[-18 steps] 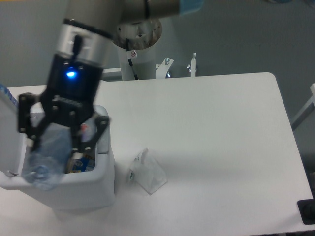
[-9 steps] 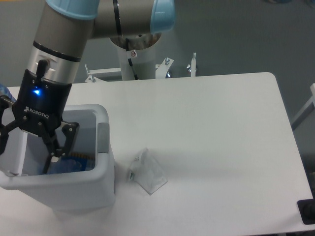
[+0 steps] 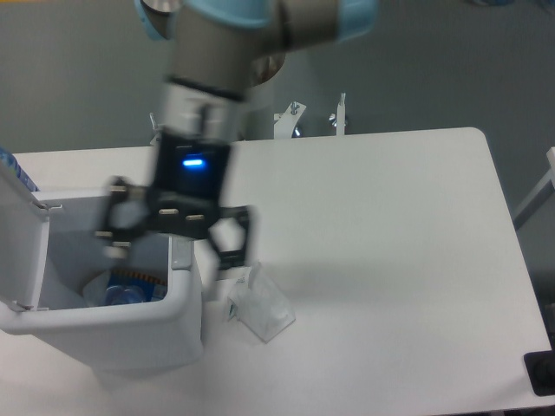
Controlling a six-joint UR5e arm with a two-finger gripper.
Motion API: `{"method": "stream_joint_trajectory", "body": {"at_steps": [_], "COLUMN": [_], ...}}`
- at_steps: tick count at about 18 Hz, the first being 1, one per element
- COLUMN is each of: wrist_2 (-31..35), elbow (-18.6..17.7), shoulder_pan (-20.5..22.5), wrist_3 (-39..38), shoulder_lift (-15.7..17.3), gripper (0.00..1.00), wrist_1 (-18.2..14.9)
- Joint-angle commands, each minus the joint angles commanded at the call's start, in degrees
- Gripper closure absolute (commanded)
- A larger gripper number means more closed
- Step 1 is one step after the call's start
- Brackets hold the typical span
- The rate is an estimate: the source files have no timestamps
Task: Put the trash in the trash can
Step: 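Move the open gripper back over the white tissue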
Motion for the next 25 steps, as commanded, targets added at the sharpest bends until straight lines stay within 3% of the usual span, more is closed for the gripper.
{"method": "stream_joint_trajectory", "body": {"at_steps": [5,13,25], "wrist_2": [5.3,9.4,11.0], "elbow": [-7.6,-13.1,-13.2], "shoulder_pan": [3.0,2.9,1.5], "wrist_3": [17.3,18.1,15.8], "shoulder_lift": [-0.1,-0.9,-3.8], "gripper": [0.00,0.00,0.00], "wrist_1": [-0.3,-0.3,-0.4]}}
